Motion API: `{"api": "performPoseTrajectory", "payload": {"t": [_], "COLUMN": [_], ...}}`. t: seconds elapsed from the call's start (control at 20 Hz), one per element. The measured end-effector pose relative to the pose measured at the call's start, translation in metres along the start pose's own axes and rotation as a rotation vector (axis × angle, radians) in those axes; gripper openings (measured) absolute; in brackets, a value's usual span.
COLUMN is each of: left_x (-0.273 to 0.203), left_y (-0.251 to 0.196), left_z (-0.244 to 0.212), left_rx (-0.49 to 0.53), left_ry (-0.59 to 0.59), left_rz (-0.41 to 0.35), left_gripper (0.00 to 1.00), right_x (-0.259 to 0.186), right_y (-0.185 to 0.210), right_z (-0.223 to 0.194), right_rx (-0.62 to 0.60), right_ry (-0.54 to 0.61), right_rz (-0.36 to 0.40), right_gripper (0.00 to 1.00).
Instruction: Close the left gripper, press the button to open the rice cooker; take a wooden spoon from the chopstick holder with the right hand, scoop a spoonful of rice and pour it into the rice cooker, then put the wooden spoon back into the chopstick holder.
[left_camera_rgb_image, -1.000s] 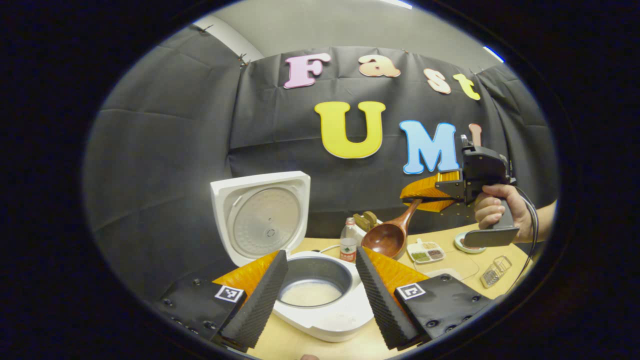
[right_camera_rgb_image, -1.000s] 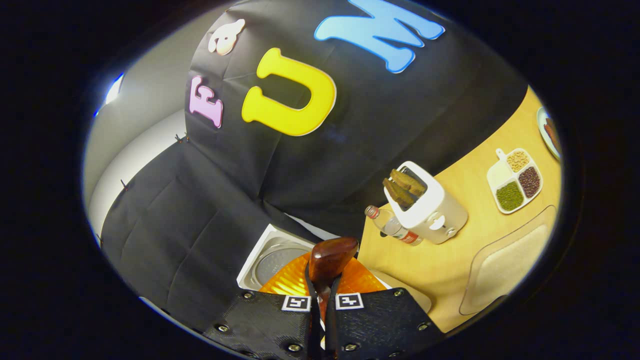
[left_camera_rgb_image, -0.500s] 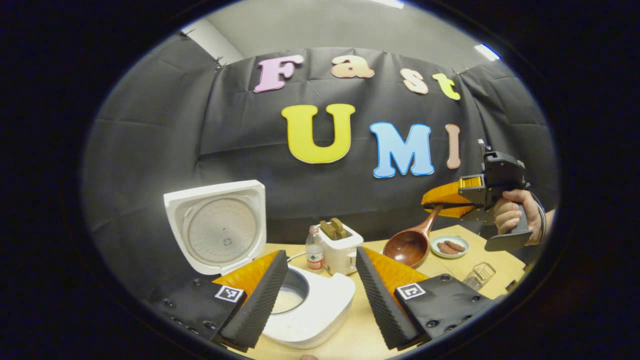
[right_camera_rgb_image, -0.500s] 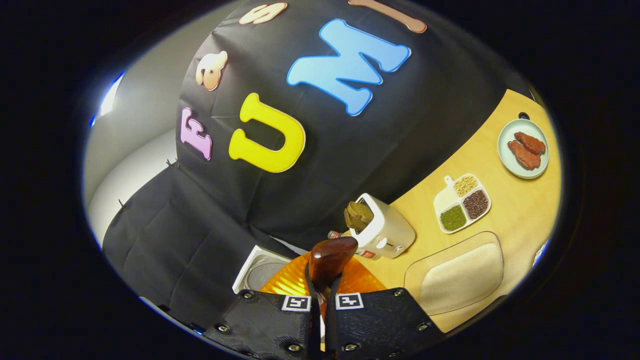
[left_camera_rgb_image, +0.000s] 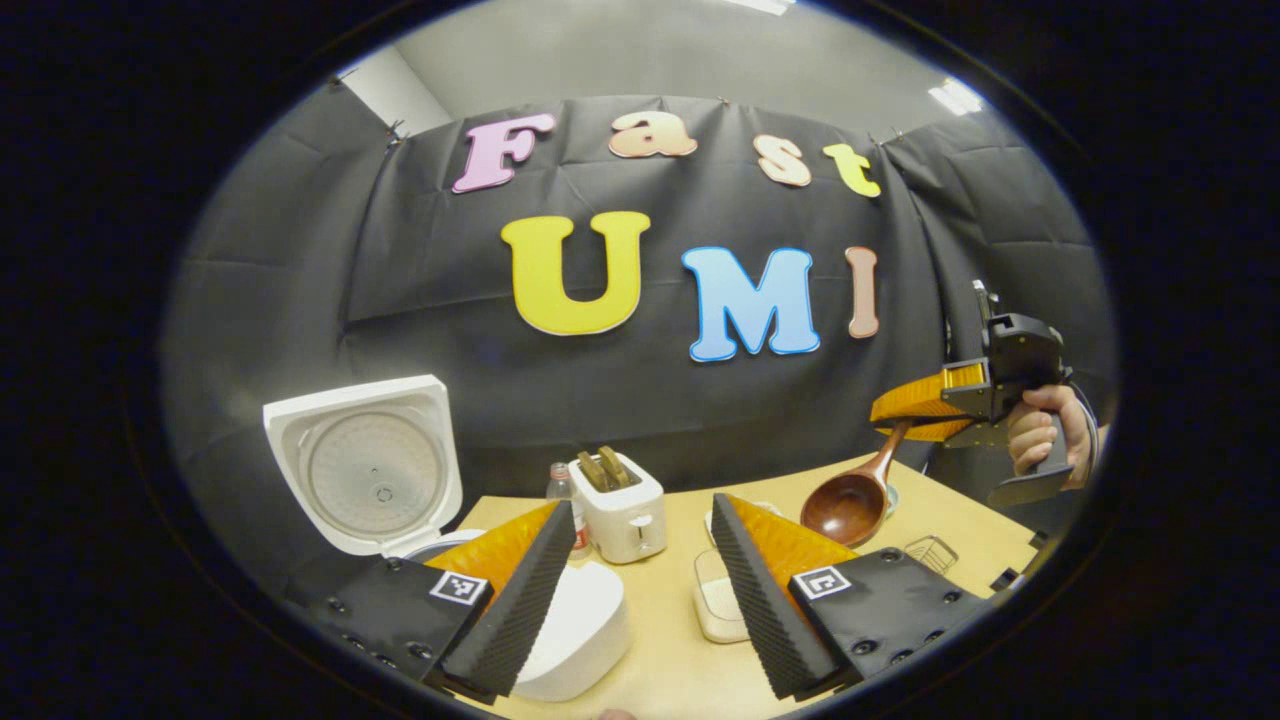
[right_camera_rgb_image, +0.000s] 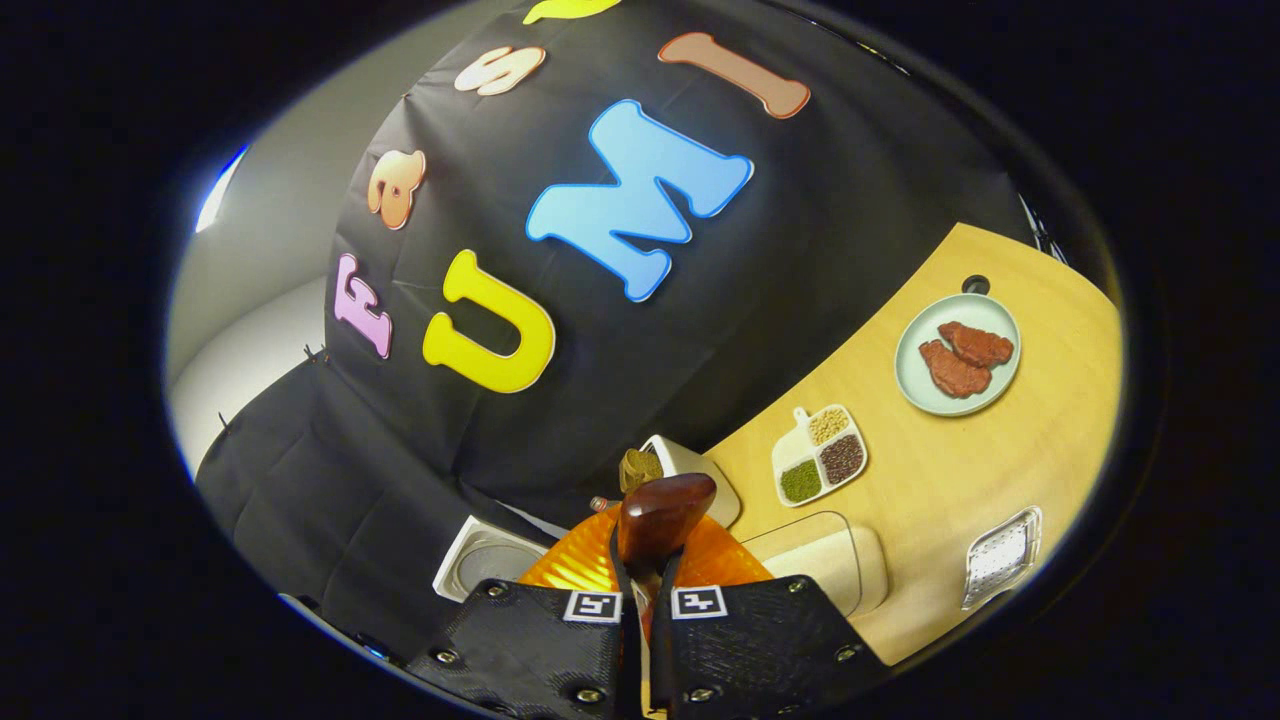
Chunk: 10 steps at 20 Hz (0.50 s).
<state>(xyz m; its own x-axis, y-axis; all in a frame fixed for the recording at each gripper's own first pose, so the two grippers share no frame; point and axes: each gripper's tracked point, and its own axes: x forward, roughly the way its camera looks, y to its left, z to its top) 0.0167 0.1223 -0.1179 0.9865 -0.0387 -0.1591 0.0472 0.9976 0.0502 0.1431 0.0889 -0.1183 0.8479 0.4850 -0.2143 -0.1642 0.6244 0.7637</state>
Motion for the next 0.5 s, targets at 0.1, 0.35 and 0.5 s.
{"api": "performPoseTrajectory", "payload": {"t": [0.1, 0.35, 0.5], "left_x": [0.004, 0.01, 0.012], "left_y": [-0.011, -0.037, -0.058], "left_z": [0.002, 0.01, 0.006], "left_rx": [0.006, 0.015, -0.002], "left_ry": [0.004, -0.004, 0.0], "left_rz": [-0.013, -0.033, -0.078], "left_gripper": [0.95, 0.95, 0.96], "right_x": [-0.013, -0.044, -0.057], "right_y": [-0.017, -0.059, -0.084], "right_z": [0.01, 0.03, 0.038], "right_rx": [-0.017, -0.081, -0.126], "right_ry": [-0.021, -0.059, -0.077], "right_rz": [-0.03, -0.117, -0.171], "right_gripper": [0.04, 0.04, 0.04]}}
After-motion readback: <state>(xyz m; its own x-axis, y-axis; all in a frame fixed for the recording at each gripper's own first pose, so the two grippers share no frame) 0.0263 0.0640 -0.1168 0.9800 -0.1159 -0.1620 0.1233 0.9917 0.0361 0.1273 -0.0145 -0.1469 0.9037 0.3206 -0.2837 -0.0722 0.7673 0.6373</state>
